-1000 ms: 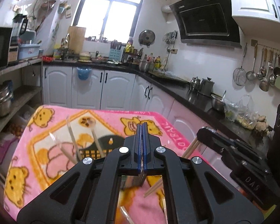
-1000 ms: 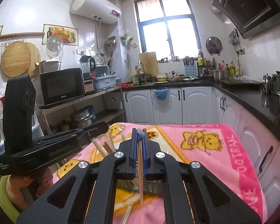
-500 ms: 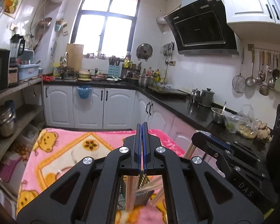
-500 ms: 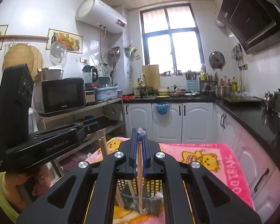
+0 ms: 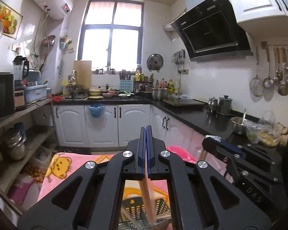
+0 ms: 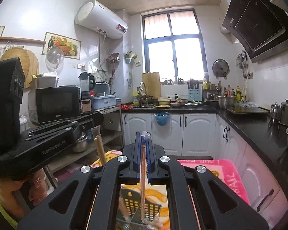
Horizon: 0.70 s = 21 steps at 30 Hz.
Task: Organize utensils
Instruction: 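Lift both held chopsticks up over the green caddy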
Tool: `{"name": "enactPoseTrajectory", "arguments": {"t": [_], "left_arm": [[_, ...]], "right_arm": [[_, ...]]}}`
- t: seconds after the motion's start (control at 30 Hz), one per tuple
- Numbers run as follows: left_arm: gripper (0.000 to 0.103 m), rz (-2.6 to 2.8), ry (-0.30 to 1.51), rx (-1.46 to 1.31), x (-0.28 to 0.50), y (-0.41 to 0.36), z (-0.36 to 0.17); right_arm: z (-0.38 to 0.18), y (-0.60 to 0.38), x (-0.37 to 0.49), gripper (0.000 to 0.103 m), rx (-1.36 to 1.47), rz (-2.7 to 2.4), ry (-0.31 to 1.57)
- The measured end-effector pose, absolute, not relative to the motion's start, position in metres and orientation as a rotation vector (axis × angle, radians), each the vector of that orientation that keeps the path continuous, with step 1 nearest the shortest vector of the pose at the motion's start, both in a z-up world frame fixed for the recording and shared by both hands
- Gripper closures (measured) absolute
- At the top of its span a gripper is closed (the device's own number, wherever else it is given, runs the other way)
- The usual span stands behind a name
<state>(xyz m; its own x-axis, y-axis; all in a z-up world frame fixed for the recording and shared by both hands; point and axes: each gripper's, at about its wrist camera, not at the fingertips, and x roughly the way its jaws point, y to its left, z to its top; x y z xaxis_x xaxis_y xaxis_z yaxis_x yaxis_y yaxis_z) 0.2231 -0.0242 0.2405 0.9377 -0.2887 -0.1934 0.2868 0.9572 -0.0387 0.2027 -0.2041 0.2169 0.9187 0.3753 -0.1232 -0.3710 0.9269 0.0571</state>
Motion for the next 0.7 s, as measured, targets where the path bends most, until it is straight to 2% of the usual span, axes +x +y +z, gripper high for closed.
{"name": "enactPoseTrajectory", "arguments": {"t": [0.7], "left_arm": [[0.103, -0.266, 0.344, -0.027, 0.265, -0.023, 0.169]], "right_arm": [[0.181, -0.198, 0.243, 0.098, 0.047, 0.375, 0.157]]}}
